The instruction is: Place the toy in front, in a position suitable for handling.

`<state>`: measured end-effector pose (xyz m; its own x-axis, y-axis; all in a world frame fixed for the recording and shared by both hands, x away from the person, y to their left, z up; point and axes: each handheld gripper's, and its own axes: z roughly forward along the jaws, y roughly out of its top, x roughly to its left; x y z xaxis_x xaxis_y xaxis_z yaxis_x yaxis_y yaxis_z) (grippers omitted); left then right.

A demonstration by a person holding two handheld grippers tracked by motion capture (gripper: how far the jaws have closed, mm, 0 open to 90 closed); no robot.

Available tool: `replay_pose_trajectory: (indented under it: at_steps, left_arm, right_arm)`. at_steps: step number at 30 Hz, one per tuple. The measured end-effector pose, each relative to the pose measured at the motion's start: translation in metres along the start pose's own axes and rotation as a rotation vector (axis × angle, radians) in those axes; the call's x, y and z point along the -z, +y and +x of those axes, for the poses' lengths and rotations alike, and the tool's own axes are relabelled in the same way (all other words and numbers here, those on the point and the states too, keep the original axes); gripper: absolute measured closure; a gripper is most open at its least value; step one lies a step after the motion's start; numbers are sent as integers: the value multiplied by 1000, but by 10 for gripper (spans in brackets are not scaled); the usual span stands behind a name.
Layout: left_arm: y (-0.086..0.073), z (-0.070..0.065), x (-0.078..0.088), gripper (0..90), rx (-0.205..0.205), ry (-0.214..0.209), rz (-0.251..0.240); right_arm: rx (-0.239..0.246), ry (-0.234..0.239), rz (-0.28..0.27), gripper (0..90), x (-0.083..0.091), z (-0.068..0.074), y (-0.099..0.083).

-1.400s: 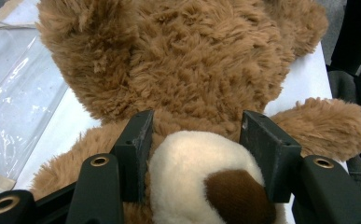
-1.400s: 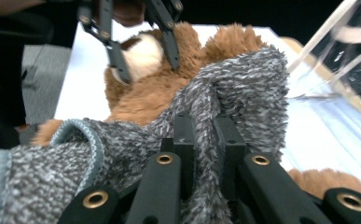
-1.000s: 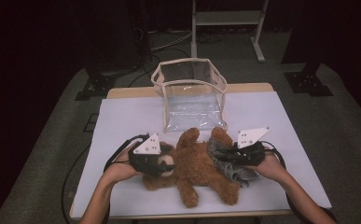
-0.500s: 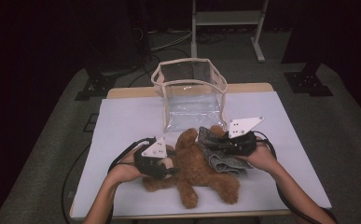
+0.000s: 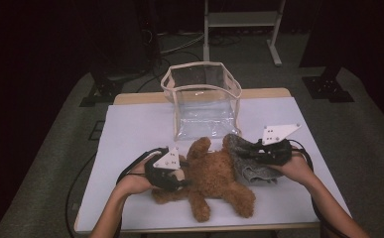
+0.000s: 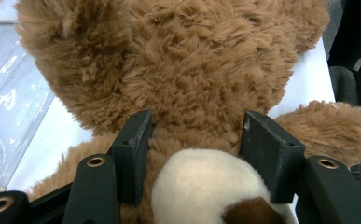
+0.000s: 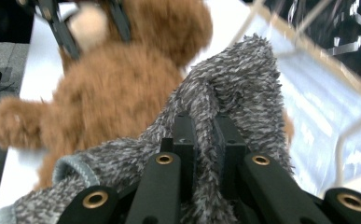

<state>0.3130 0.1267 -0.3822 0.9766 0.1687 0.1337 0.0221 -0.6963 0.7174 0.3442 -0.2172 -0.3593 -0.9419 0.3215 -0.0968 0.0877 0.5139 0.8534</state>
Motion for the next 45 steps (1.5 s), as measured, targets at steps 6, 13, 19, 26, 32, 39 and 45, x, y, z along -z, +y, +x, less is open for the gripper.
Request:
replay_pose_trajectory:
  at_steps: [6, 13, 19, 26, 32, 39, 45]
  left_arm:
    - [-1, -1, 0, 433, -14, -4, 2]
    - [0, -2, 0, 433, -12, -3, -3]
    - [2, -2, -2, 433, -20, -14, 3]
    - [3, -3, -4, 434, -29, -23, 6]
    - [1, -4, -3, 435, -28, -25, -2]
    - [4, 0, 0, 435, -8, -23, -39]
    - [13, 6, -2, 431, 27, -11, -67]
  right_arm:
    - [55, 37, 31, 808, -28, -1, 27]
    - [-20, 39, 90, 809, -33, -12, 0]
    - [-61, 33, 93, 808, -16, -11, -19]
    - [9, 37, 69, 808, -20, -10, 18]
    - [9, 63, 103, 809, -42, -15, 21]
    - [-71, 82, 76, 811, -32, -13, -10]
    - [-85, 85, 63, 812, -26, -5, -22]
